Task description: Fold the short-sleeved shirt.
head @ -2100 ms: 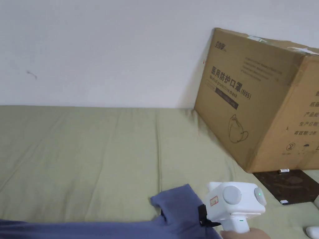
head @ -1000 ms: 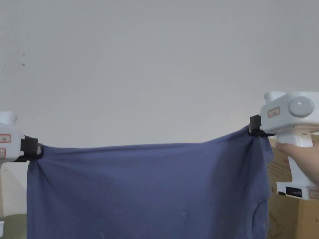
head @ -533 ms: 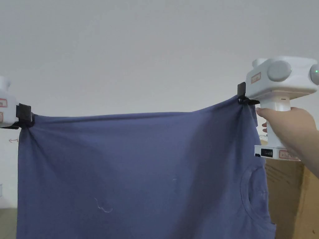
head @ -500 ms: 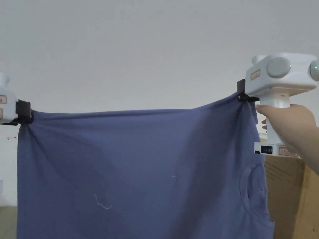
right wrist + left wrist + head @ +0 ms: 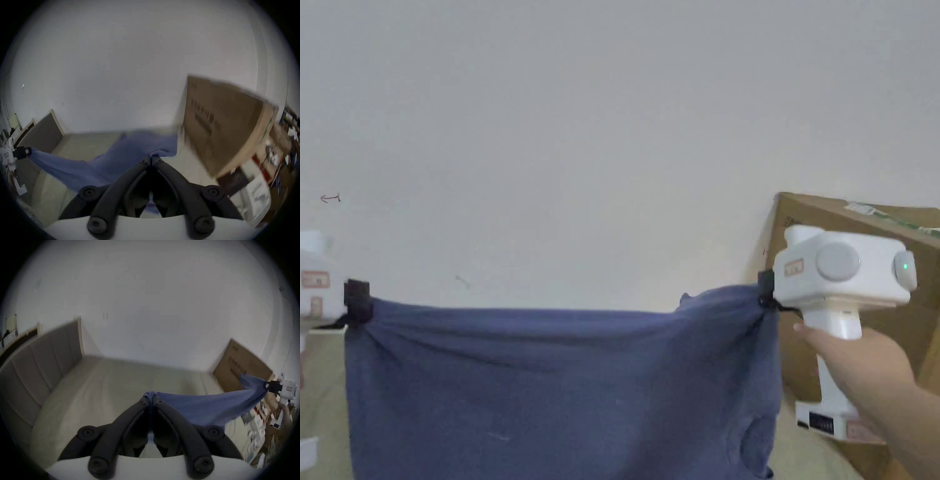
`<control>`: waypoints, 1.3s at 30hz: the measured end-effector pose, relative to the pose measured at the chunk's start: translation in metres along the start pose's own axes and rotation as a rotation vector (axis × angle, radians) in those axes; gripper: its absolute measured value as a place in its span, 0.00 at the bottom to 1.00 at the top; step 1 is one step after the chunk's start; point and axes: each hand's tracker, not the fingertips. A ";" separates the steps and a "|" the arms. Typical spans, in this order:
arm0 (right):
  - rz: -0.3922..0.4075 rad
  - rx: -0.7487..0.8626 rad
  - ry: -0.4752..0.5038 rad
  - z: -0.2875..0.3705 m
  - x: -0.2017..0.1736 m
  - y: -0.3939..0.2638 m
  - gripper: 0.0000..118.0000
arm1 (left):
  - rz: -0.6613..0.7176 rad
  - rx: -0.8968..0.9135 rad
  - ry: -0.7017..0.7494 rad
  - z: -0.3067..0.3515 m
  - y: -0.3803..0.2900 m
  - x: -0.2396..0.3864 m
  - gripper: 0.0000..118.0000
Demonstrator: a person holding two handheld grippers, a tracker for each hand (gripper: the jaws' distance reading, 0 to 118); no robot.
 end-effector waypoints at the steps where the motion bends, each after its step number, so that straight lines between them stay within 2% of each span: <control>1: -0.011 -0.057 0.012 -0.011 0.004 -0.032 0.00 | -0.006 -0.058 0.001 -0.002 -0.029 0.002 0.02; 6: 0.014 -0.353 0.071 -0.025 0.034 -0.190 0.00 | -0.075 -0.315 -0.017 -0.019 -0.153 -0.023 0.02; 9: 0.051 -0.513 0.051 -0.010 0.058 -0.278 0.00 | -0.059 -0.440 -0.011 0.004 -0.226 -0.034 0.02; 12: 0.020 -0.637 0.068 0.012 0.086 -0.348 0.00 | -0.055 -0.547 -0.021 0.031 -0.285 -0.047 0.02; 14: -0.025 -0.646 0.106 0.059 0.091 -0.371 0.00 | -0.066 -0.561 -0.036 0.069 -0.315 -0.040 0.02; 17: -0.002 -0.664 0.123 0.104 0.099 -0.396 0.00 | -0.092 -0.588 -0.053 0.112 -0.340 -0.035 0.02; 21: 0.074 -0.712 0.124 0.122 0.115 -0.423 0.00 | -0.105 -0.638 -0.070 0.147 -0.377 -0.036 0.02; 26: 0.076 -0.749 0.114 0.162 0.107 -0.443 0.00 | -0.163 -0.627 -0.060 0.171 -0.400 -0.034 0.02; 29: 0.106 -0.766 0.117 0.170 0.103 -0.449 0.00 | -0.181 -0.640 -0.057 0.179 -0.406 -0.036 0.02; 32: 0.095 -0.770 0.118 0.166 0.108 -0.448 0.00 | -0.171 -0.669 -0.059 0.182 -0.411 -0.038 0.02; 33: 0.083 -0.763 0.113 0.166 0.108 -0.448 0.04 | -0.164 -0.672 -0.065 0.189 -0.412 -0.035 0.03; 34: 0.064 -0.759 0.106 0.170 0.104 -0.449 0.23 | -0.154 -0.672 -0.070 0.190 -0.412 -0.034 0.07; 35: 0.043 -0.758 0.092 0.171 0.104 -0.451 0.43 | -0.143 -0.666 -0.067 0.191 -0.412 -0.033 0.20; 36: 0.035 -0.762 0.068 0.171 0.104 -0.452 0.66 | -0.136 -0.661 -0.060 0.193 -0.412 -0.032 0.43; 37: 0.031 -0.767 0.039 0.171 0.104 -0.453 0.80 | -0.127 -0.669 -0.054 0.197 -0.413 -0.032 0.81; 38: 0.027 -0.780 0.003 0.176 0.103 -0.452 0.80 | -0.118 -0.690 -0.047 0.198 -0.414 -0.033 0.93; 39: 0.016 -0.785 0.004 0.178 0.103 -0.452 0.80 | -0.113 -0.710 -0.043 0.199 -0.416 -0.033 0.92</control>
